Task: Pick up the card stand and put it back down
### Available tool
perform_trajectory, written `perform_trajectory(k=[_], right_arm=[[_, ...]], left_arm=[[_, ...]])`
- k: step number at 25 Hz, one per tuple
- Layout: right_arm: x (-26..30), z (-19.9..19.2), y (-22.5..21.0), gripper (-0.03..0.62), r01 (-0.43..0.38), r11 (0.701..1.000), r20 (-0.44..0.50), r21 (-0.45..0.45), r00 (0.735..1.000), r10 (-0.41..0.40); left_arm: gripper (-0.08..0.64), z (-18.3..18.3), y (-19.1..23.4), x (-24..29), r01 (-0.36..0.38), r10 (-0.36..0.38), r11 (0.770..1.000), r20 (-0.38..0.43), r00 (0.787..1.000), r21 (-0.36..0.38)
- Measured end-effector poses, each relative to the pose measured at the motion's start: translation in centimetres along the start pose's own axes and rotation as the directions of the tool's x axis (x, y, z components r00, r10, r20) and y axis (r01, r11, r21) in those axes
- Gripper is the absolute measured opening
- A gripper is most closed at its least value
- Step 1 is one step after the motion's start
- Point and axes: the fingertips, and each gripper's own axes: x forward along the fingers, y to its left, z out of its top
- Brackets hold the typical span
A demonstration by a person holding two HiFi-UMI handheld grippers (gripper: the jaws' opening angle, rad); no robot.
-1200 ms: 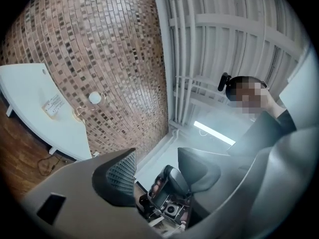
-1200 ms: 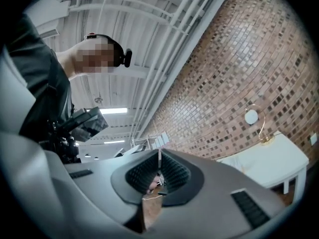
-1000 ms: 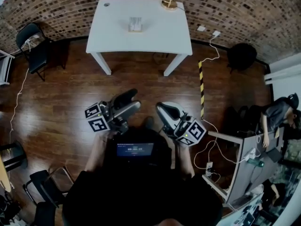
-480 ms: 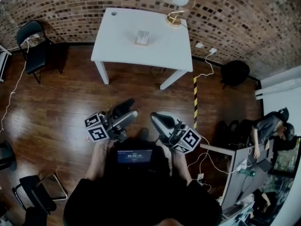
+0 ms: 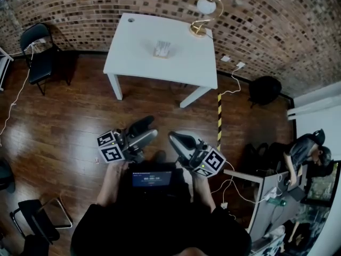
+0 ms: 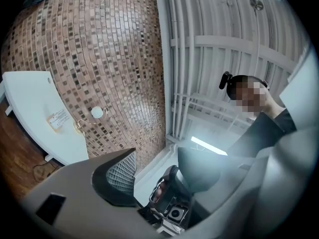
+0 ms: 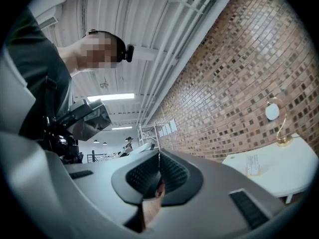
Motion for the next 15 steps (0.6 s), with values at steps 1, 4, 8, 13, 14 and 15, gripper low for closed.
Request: perform_trajectory(k=[1, 4, 8, 13, 14, 15], right_arm=[[-0.1, 0.0, 0.0, 0.017, -0.002, 1.0, -0.001, -0.001, 1.0, 0.002], [-0.6, 0.0, -0.2, 0.017, -0.002, 1.0, -0.002, -0.005, 1.0, 0.002], [-1.3, 0.1, -0.6, 0.017, 0.006, 1.0, 0.008, 0.0, 1.0, -0.006], [-1.7, 0.0, -1.1, 0.017, 0.01, 1.0, 0.012, 0.007, 1.0, -0.01], [-1.7, 0.1, -1.1, 0.017, 0.01, 1.0, 0.014, 0.009, 1.0, -0.01], [-1.8, 0.2, -1.2, 0.017, 0.012, 1.0, 0.018, 0.009, 1.0, -0.012]], left_arm=[[0.255, -0.1, 0.0, 0.2, 0.001, -0.001, 1.0, -0.005, 1.0, 0.0], [0.255, -0.4, 0.1, 0.8, 0.005, -0.005, 1.0, -0.021, 1.0, 0.003], [0.255, -0.9, 0.1, 1.5, 0.002, -0.001, 1.0, -0.039, 0.999, 0.003], [0.255, -0.9, 0.5, 1.8, -0.008, 0.007, 1.0, -0.046, 0.999, -0.004], [0.255, -0.9, 0.6, 1.8, -0.009, 0.008, 1.0, -0.047, 0.999, -0.005], [0.255, -0.9, 0.7, 1.9, -0.009, 0.008, 1.0, -0.048, 0.999, -0.005]])
